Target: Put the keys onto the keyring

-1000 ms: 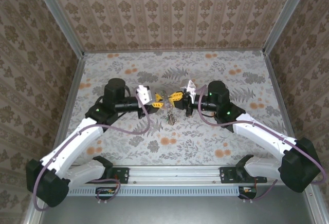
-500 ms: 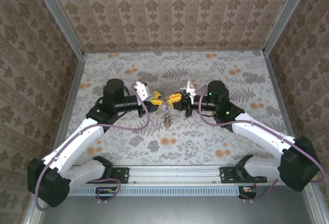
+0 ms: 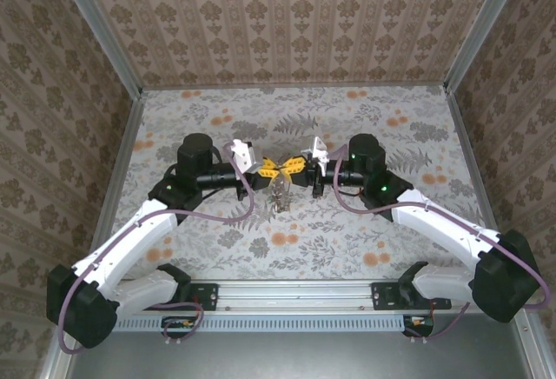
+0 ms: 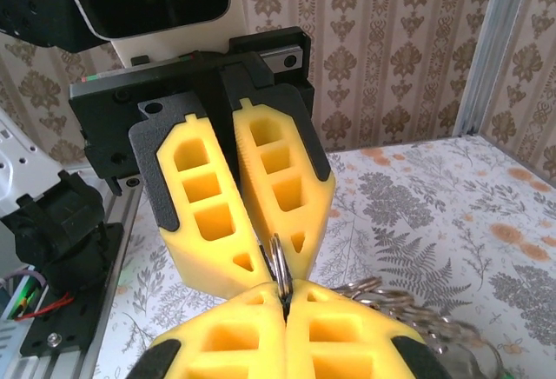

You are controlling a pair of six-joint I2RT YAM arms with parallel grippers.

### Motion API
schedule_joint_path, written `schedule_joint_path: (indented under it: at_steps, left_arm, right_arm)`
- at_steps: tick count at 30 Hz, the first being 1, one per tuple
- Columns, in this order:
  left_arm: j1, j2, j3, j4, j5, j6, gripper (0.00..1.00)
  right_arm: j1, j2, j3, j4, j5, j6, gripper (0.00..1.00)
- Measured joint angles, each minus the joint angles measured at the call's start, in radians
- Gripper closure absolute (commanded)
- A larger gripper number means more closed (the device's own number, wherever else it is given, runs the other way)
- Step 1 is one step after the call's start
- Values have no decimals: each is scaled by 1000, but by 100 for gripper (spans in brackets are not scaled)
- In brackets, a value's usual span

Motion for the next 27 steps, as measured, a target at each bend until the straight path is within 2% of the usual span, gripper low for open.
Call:
schedule_joint_path:
  at_steps: [2, 11, 12, 14, 16, 27]
  left_arm:
    - [0, 0, 0, -4, 7, 4, 98]
    - [0, 0, 0, -26, 21, 10, 100]
    - [0, 0, 0, -29, 22, 11, 100]
    - [0, 1, 0, -37, 23, 14, 100]
    - [-1, 2, 0, -40, 24, 23, 100]
    - [-13, 34, 20, -115, 26, 109, 100]
  right_arm:
    - [0, 0, 6, -16, 0, -18, 100]
    - [1, -1, 26, -93, 0, -123, 100]
    - [2, -2, 26, -98, -1, -134, 99]
    - [3, -3, 26, -107, 0, -145, 88]
    - [5, -5, 26, -117, 1, -157, 83]
    - [7, -27, 40, -311, 28, -281, 76]
